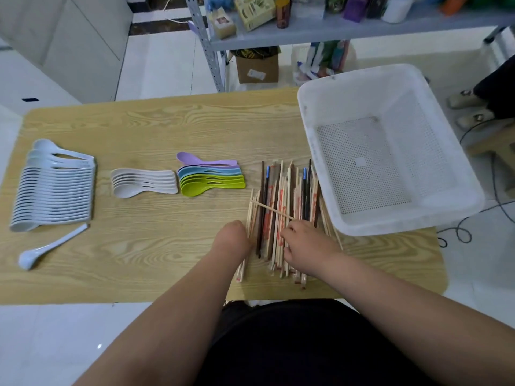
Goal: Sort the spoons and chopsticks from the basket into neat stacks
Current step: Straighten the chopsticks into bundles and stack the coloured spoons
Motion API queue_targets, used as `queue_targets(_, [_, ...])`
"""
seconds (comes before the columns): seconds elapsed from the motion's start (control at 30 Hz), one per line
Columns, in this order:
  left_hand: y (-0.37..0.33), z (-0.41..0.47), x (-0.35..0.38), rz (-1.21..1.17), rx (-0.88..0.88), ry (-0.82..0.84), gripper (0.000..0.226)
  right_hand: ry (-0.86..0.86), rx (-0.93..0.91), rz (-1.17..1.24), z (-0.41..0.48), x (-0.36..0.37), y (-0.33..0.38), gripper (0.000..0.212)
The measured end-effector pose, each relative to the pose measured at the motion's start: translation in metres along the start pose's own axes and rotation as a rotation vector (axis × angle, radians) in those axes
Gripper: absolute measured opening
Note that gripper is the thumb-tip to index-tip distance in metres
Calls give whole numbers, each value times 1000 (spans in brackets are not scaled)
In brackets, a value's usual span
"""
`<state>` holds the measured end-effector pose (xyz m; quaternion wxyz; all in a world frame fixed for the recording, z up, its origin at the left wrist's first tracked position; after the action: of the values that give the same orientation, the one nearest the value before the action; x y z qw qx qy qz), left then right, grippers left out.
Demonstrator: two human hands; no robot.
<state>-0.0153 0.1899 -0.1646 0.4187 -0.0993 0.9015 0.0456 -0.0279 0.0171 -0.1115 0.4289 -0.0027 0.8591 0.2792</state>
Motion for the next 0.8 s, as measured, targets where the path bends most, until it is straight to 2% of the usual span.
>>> queue_targets(0.13, [11,-2,-1,-4,33,-32,33,4,64,-72,3,7,1,40])
queue_targets(0.23, [8,-7,2,22,93,-64,46,-16,113,-81,5,9,1,42])
queue_targets(0.4, [8,1,7,3,102,-10,35,-29,186,-111,9,11,4,39])
queue_targets(0.5, [11,3,7,104,137,-8,38,-21,220,-149,9,13,6,38])
queue_targets(0.63, [18,0,1,343,205,-124,36,-20,224,-158,10,14,6,37])
queue_targets(0.8, [23,-1,3,356,234,-143,34,-193,240,-63,9,-4,1,34])
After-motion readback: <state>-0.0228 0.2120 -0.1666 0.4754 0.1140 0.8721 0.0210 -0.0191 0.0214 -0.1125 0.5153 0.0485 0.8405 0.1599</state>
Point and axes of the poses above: each hand's wrist, its own z-axis towards the middle knuckle, its own x-axis out of the palm, y = z × x, the point moved 9 cm from there along z, towards the middle knuckle, and after that the axes turned 10 degrees about z, right-handed, at the moved point
